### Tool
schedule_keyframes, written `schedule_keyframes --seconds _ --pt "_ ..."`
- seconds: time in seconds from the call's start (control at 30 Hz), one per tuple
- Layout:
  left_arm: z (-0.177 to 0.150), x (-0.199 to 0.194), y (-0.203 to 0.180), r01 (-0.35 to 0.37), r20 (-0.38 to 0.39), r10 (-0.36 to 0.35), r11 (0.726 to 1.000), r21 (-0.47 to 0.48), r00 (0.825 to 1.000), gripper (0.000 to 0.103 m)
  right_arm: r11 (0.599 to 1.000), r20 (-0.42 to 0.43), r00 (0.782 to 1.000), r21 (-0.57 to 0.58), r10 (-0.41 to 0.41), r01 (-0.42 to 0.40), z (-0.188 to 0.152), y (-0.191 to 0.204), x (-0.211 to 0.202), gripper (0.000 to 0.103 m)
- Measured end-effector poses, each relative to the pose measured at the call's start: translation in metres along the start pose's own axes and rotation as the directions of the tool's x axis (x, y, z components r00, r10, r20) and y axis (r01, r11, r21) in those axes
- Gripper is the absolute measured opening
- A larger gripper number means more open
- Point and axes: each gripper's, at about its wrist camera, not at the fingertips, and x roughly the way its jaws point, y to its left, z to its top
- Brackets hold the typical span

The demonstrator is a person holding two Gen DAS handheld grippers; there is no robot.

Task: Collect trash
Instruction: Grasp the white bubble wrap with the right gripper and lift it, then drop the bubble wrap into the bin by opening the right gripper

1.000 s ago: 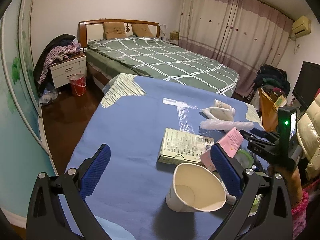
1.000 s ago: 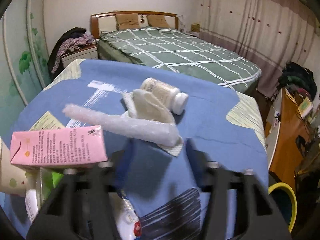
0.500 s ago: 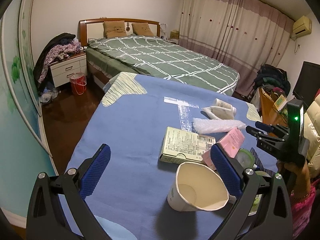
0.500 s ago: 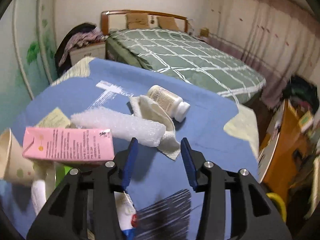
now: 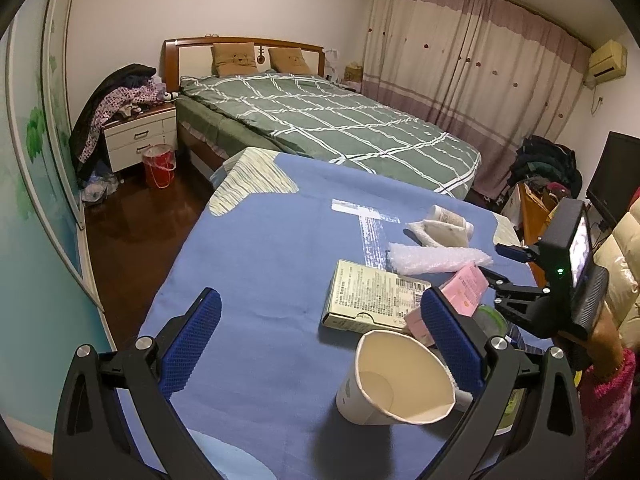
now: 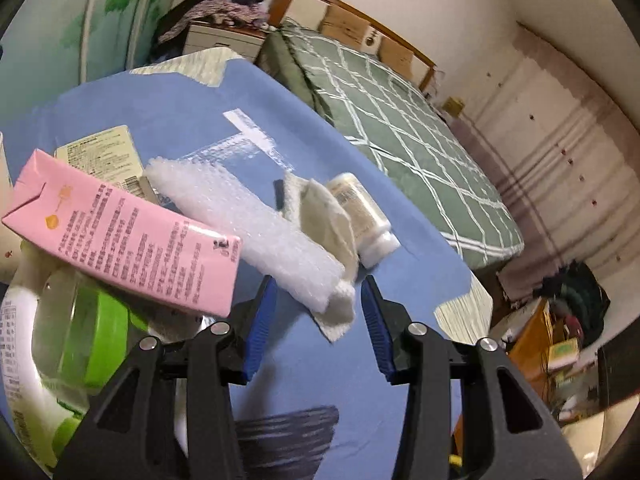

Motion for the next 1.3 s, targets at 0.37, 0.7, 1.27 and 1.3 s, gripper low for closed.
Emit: schedule_keyframes --seconds 0.37,0.7,1.27,1.3 --pt "0.0 -0.004 -0.003 0.008 -0.004 -0.008 1.0 -0.002 1.0 0.098 0.991 0.04 0.993 0.073 0.111 -0.114 -0.007 -0.006 0.0 0.012" --pt "0.0 -0.013 -0.011 0.035 0.008 -0.035 0.999 0.012 0.999 0.098 0.923 0.189 0.973 0.334 0.135 -0.193 -0.041 -0.03 -0.066 0.012" --pt "-0.019 -0.023 -0.047 0.09 -0.012 -0.089 0.992 0.088 0.996 0.098 0.538 0.006 0.996 0.842 -0.087 0.041 -0.234 -0.106 -0.114 0.012" --pt "-0.02 -0.022 -0.048 0.091 -0.015 -0.09 0.992 0.089 0.996 0.098 0.515 -0.027 0.995 0.854 -0.097 0.073 -0.245 -0.108 -0.112 0.012"
